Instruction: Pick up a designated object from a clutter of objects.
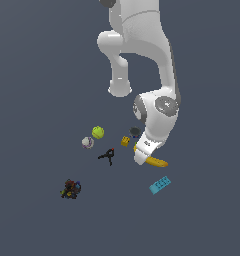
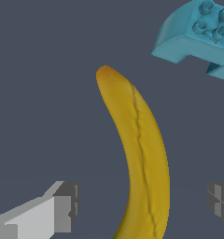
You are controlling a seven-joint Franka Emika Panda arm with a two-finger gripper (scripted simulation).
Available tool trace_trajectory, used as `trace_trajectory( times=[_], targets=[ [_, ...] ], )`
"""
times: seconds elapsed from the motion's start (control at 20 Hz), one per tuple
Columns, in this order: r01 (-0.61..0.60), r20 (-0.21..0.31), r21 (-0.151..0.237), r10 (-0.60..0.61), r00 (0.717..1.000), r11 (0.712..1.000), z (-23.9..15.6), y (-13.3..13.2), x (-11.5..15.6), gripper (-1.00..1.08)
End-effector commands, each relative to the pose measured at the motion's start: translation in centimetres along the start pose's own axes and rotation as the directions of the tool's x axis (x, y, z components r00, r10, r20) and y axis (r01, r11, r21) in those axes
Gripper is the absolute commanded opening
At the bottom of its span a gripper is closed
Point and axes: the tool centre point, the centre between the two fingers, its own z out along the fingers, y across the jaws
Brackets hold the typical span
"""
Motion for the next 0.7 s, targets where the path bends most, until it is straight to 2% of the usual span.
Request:
trace_trajectory(
  times=[0.0, 0.35, 0.6, 0.65],
  targets=[
    [0.001, 0.001, 0.001, -0.001, 1.000, 1.000, 0.7, 0.0, 0.0, 1.00],
    [0.005, 0.000, 0.001, -0.005, 1.000, 1.000, 4.0, -0.1, 0.0, 1.00],
    [0.005, 0.000, 0.000, -0.005, 1.000, 1.000, 4.7, -0.1, 0.0, 1.00],
    [0.005, 0.000, 0.000, -0.005, 1.000, 1.000, 4.7, -0.1, 0.0, -1.00]
  ],
)
